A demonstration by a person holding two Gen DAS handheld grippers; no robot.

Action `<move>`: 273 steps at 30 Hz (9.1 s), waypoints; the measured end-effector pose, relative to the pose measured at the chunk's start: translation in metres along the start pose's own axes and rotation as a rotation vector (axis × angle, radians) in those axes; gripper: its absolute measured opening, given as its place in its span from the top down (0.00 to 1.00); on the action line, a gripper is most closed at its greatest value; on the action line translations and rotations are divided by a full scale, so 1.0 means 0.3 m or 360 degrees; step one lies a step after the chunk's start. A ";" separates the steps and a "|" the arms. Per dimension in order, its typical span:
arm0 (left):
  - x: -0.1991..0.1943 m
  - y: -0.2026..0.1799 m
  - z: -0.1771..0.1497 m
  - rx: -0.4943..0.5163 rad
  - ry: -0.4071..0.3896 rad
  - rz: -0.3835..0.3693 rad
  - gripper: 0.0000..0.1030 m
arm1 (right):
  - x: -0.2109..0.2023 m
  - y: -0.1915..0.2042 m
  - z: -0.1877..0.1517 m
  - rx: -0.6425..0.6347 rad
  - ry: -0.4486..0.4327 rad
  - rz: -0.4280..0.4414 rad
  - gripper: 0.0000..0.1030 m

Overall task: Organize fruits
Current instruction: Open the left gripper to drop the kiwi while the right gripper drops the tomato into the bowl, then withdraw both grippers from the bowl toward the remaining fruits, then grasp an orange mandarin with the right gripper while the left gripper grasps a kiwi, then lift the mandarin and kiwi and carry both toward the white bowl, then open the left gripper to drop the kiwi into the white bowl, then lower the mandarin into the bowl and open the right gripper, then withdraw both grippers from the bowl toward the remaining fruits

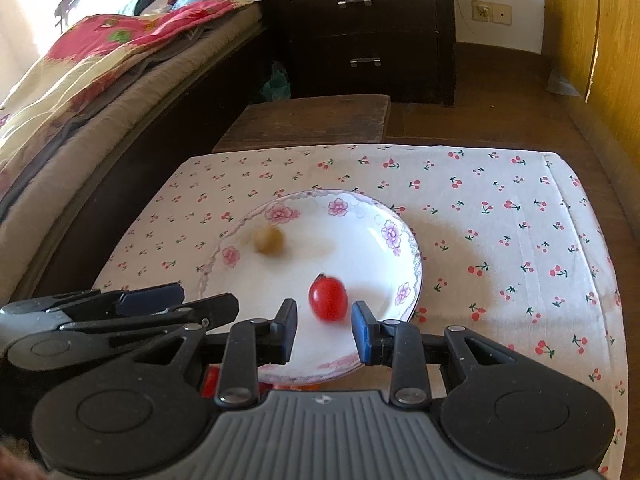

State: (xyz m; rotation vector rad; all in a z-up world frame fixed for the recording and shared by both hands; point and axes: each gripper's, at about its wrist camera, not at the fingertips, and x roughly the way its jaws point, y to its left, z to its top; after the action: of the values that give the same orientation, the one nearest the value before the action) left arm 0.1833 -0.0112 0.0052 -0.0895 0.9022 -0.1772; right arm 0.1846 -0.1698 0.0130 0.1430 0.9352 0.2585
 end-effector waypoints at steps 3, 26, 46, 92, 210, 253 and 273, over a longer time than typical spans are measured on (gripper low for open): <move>-0.019 0.005 -0.012 0.0005 -0.0007 0.0001 0.42 | -0.024 0.016 -0.019 -0.0017 -0.0001 0.0004 0.69; -0.128 0.063 -0.138 -0.0035 0.0033 -0.0029 0.41 | -0.084 0.118 -0.220 -0.0057 0.0142 0.0053 0.69; -0.133 0.090 -0.163 -0.0052 0.0069 -0.0045 0.38 | 0.025 0.176 -0.261 -0.0137 0.0275 0.0051 0.69; -0.092 0.021 -0.295 0.0168 0.0213 -0.0151 0.64 | -0.098 0.056 -0.342 -0.0048 0.0285 0.0029 0.69; -0.116 -0.030 -0.172 0.0069 0.0075 -0.0182 0.66 | -0.094 0.029 -0.136 -0.0003 0.0055 0.0031 0.66; 0.032 -0.007 -0.016 -0.0027 0.0063 -0.0114 0.63 | 0.025 -0.040 0.027 0.0124 0.0054 0.0026 0.65; -0.059 0.039 -0.058 -0.0051 0.0041 -0.0126 0.59 | -0.066 0.033 -0.063 0.0063 0.0047 0.0049 0.65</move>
State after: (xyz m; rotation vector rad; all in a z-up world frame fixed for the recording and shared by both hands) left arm 0.1602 0.0036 0.0063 -0.1530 0.9276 -0.2384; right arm 0.1566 -0.1656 0.0197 0.1904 0.9683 0.2714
